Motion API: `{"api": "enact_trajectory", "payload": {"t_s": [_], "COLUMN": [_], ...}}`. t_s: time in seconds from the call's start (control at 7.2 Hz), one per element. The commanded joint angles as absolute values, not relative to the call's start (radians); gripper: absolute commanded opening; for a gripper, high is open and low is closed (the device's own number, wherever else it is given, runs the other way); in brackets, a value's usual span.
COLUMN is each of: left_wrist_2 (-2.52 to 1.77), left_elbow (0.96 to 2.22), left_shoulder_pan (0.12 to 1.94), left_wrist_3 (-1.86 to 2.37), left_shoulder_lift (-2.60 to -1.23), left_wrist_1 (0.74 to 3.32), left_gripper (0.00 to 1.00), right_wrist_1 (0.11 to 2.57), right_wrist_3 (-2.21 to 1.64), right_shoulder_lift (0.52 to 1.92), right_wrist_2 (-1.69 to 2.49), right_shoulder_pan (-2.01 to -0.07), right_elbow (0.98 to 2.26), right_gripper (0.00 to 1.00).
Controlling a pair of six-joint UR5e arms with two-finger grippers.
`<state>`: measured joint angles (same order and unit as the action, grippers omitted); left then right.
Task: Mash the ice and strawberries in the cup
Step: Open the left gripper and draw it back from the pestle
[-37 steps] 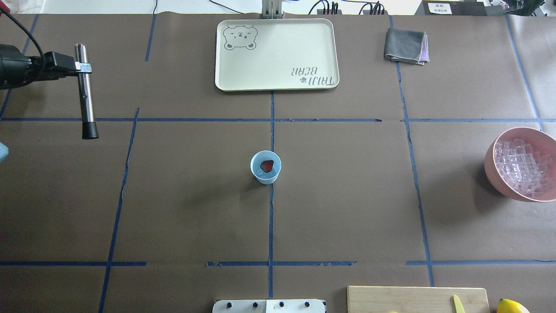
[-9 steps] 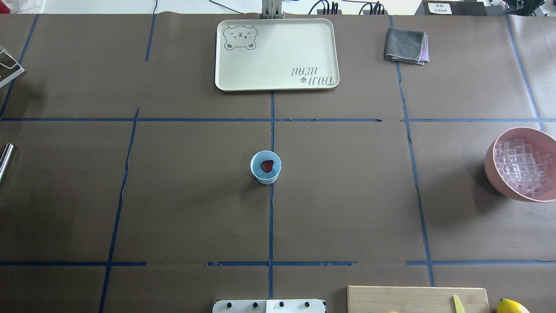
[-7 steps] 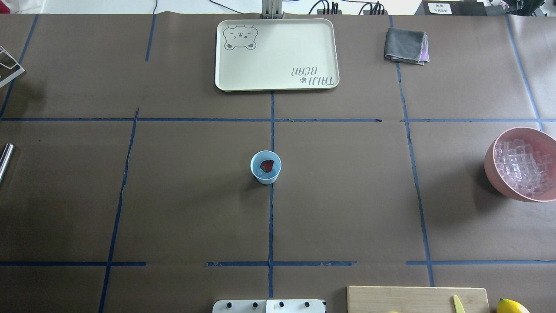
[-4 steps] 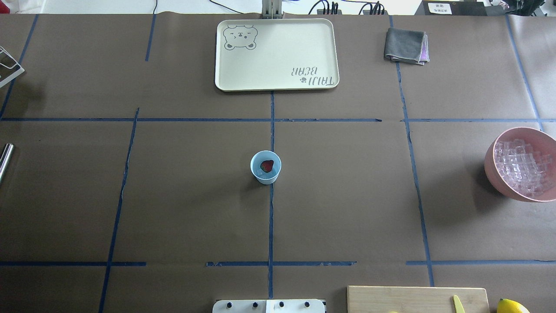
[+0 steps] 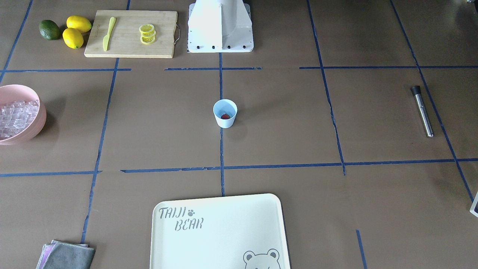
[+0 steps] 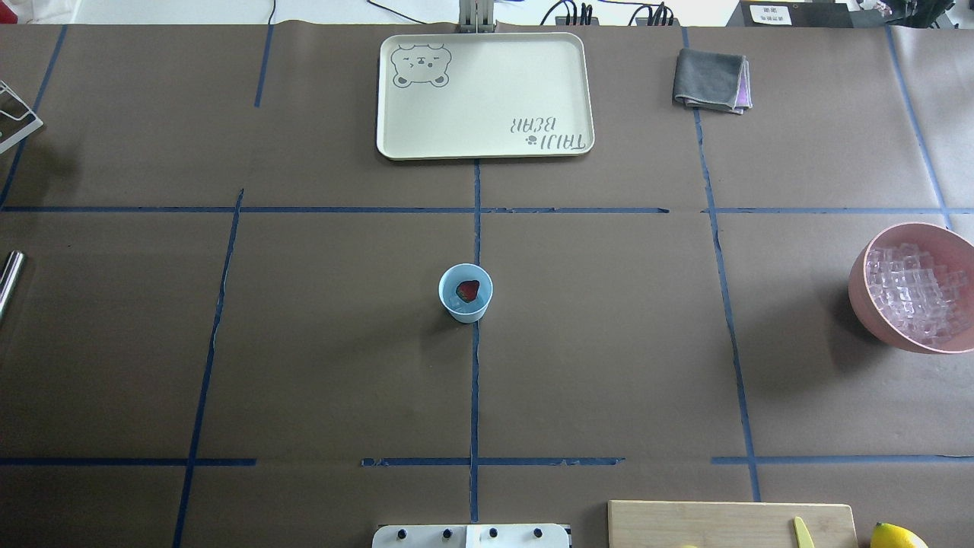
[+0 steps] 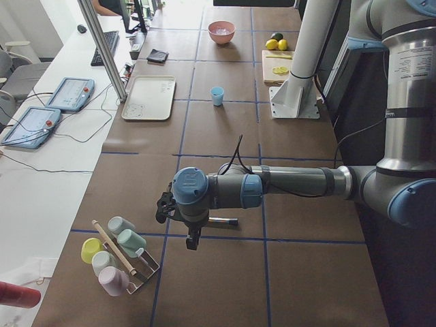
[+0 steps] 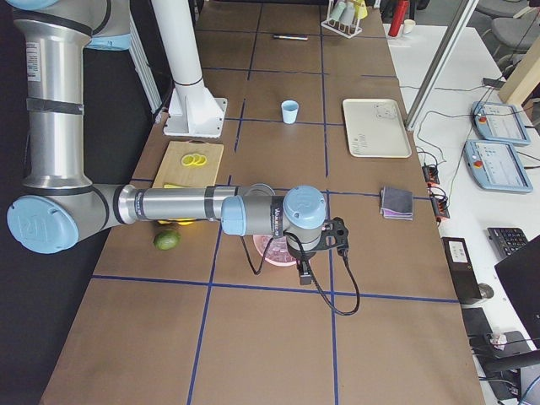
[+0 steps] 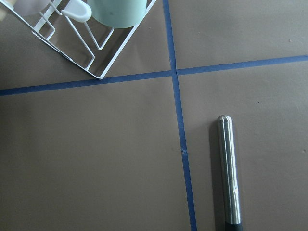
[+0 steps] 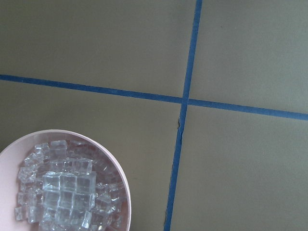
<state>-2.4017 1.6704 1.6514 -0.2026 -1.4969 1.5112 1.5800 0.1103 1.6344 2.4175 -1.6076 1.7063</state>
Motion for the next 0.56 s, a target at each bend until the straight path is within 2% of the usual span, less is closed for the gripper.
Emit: {"api": "enact_trajectory", "payload": {"t_s": [0.0,0.42], "left_wrist_2": [-2.396,-2.396], "left_elbow": [1.671,1.669], "left_shoulder_pan": [1.652,1.652], "left_wrist_3": [-0.201,-0.202], "left_shoulder_lift": [-1.5,-1.502], "left_wrist_1": [1.511,1.511], "left_gripper": [1.0,1.0], "right_wrist_1": [1.58,1.578], "right_wrist_3": [0.112,0.112], "right_shoulder_lift": [1.637,1.637], "right_wrist_2": [2.418,2.418], "right_shoulder_pan": [-1.608,-1.608], "right_elbow": [1.701,1.707], "right_gripper": [1.0,1.0]}}
